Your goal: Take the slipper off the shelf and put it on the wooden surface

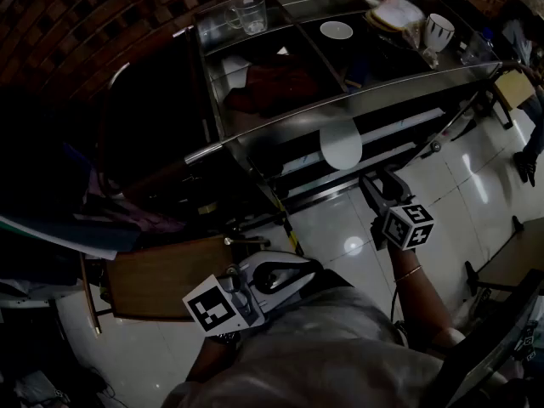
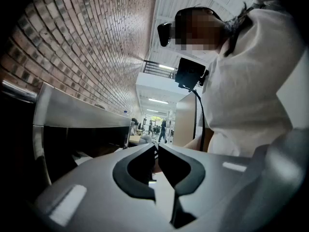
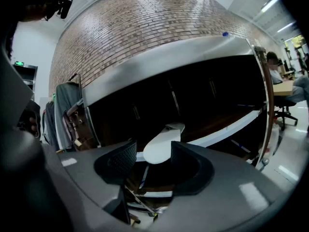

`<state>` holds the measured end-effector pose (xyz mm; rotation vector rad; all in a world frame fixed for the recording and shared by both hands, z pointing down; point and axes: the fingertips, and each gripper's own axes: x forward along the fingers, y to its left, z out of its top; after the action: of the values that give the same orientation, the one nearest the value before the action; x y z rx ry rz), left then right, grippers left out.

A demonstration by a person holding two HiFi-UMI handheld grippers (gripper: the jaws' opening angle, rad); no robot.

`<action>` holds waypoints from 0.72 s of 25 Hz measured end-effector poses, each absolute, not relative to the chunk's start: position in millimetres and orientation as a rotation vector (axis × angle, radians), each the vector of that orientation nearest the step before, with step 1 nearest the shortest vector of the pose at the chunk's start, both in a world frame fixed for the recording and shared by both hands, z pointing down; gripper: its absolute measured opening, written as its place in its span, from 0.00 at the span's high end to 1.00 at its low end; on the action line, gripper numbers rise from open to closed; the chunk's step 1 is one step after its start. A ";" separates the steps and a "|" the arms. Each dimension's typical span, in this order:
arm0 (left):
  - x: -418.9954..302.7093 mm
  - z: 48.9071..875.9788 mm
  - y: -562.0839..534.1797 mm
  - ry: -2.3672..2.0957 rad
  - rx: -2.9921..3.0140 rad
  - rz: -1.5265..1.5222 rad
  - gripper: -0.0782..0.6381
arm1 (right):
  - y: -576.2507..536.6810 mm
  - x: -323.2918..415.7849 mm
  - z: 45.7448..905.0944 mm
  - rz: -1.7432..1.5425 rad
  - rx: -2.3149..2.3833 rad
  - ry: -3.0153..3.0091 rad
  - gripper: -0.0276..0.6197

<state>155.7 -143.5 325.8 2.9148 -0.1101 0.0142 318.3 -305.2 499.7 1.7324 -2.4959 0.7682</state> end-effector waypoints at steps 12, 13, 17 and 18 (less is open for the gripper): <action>161.2 345.0 -175.9 -0.207 2.892 0.099 0.90 | -386.3 333.9 571.9 1.186 1.803 -2.444 0.80; 159.6 345.0 -176.6 -0.216 2.887 0.099 0.90 | -387.2 333.4 571.3 1.199 1.805 -2.441 0.81; 155.3 342.9 -177.8 -0.234 2.886 0.074 0.90 | -382.5 333.9 545.6 1.205 1.840 -2.533 0.91; 154.5 341.3 -176.3 -0.229 2.887 0.064 0.90 | -379.0 333.1 536.9 1.185 1.847 -2.556 0.91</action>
<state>154.5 -176.3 341.3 2.8873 -0.2289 0.0638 333.1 -379.0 536.9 1.8471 -2.5557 1.1854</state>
